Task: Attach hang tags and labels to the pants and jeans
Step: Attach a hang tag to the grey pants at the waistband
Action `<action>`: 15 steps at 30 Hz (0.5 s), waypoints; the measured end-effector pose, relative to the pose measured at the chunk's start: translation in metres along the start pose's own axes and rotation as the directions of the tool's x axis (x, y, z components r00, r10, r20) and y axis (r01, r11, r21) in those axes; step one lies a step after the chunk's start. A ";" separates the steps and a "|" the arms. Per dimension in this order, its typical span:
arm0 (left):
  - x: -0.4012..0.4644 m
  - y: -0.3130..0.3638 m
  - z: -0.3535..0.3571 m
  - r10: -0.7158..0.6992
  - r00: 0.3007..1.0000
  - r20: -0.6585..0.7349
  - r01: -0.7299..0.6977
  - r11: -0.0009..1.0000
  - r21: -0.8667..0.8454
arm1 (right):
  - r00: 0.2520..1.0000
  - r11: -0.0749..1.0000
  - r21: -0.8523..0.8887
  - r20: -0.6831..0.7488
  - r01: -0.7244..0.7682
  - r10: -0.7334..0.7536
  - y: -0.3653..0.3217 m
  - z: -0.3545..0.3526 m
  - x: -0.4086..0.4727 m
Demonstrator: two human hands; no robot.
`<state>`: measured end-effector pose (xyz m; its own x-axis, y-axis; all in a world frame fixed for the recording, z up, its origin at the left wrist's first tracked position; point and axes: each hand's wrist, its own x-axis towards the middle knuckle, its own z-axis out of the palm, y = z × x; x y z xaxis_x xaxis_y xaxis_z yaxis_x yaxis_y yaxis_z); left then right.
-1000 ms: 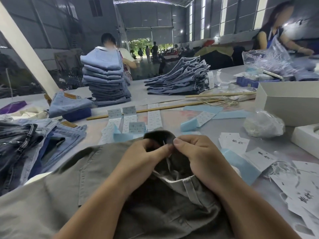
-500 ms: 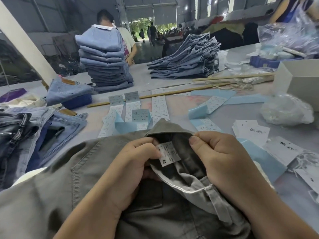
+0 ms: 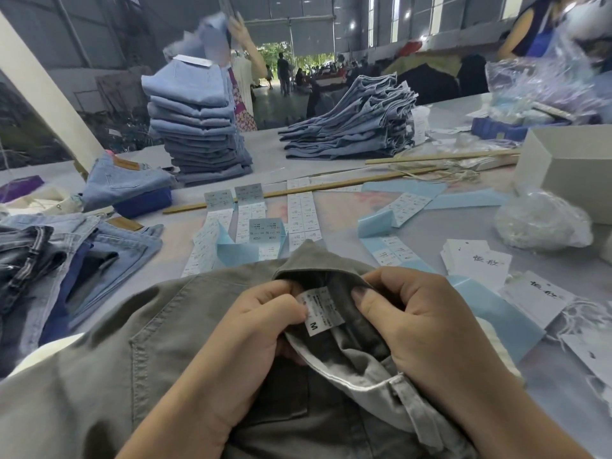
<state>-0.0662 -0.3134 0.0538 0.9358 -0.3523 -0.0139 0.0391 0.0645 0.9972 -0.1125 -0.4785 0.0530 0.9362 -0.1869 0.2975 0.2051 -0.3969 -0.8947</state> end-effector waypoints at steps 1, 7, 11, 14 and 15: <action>0.000 0.000 0.000 -0.002 1.000 -0.003 0.002 1.000 -0.001 | 1.000 1.000 0.003 0.001 -0.006 0.006 0.000 0.000 0.000; -0.003 0.004 0.003 -0.005 1.000 -0.011 0.004 1.000 -0.023 | 1.000 1.000 -0.008 -0.005 -0.011 0.011 0.001 -0.001 -0.001; -0.006 0.008 0.005 -0.010 1.000 -0.018 0.009 1.000 -0.027 | 0.999 0.999 -0.037 -0.013 -0.033 0.032 0.001 -0.001 0.000; -0.005 0.005 0.002 -0.019 1.000 -0.015 0.018 0.999 -0.034 | 0.999 0.998 -0.042 -0.015 -0.040 0.039 0.002 -0.001 0.000; -0.004 0.004 0.002 -0.022 1.000 -0.010 0.021 0.999 -0.039 | 0.999 0.998 -0.043 -0.019 -0.039 0.038 0.002 -0.001 0.000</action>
<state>-0.0708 -0.3131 0.0581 0.9380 -0.3447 -0.0364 0.0728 0.0932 0.9930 -0.1127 -0.4805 0.0516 0.9379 -0.2186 0.2692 0.1560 -0.4272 -0.8906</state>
